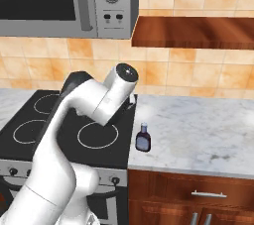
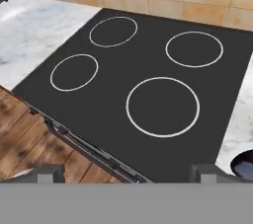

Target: Take 2 condiments from the cabinet and move them on the counter near the stove.Make sure the condiments are lined up with each other, next to each other.

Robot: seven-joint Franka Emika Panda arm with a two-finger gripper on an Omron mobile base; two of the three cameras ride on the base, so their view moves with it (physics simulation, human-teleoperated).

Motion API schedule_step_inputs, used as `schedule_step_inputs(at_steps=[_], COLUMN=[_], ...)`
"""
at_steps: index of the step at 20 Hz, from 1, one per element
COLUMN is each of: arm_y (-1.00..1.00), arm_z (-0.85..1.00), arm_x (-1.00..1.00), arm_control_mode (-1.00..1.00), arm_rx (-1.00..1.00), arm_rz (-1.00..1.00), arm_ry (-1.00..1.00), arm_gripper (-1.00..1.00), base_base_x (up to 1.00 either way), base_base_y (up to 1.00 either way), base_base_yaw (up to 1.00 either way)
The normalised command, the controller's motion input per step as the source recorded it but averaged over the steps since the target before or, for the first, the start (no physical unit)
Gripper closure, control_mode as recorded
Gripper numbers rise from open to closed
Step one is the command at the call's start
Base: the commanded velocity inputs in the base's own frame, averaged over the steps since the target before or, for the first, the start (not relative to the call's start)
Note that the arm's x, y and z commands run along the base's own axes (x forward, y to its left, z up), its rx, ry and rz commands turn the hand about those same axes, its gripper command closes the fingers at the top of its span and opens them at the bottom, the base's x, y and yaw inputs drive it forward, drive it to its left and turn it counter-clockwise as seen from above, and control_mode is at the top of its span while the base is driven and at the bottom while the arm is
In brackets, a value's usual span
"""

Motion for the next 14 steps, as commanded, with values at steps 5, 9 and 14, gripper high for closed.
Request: schedule_step_inputs(at_steps=[5, 9, 14], arm_y=[0.77, 0.35, 0.13], arm_z=[0.00, 0.01, 0.19], arm_x=[0.00, -0.02, -0.06], arm_control_mode=[-1.00, -1.00, -1.00], arm_rx=[-0.18, -0.09, -0.01], arm_rz=[-0.30, -0.20, -0.17], arm_ry=[0.07, 0.07, 0.05], arm_gripper=[-1.00, -1.00, -1.00], base_base_x=[0.00, 0.00, 0.00], base_base_y=[0.00, 0.00, 0.00], base_base_yaw=[0.00, 0.00, 0.00])
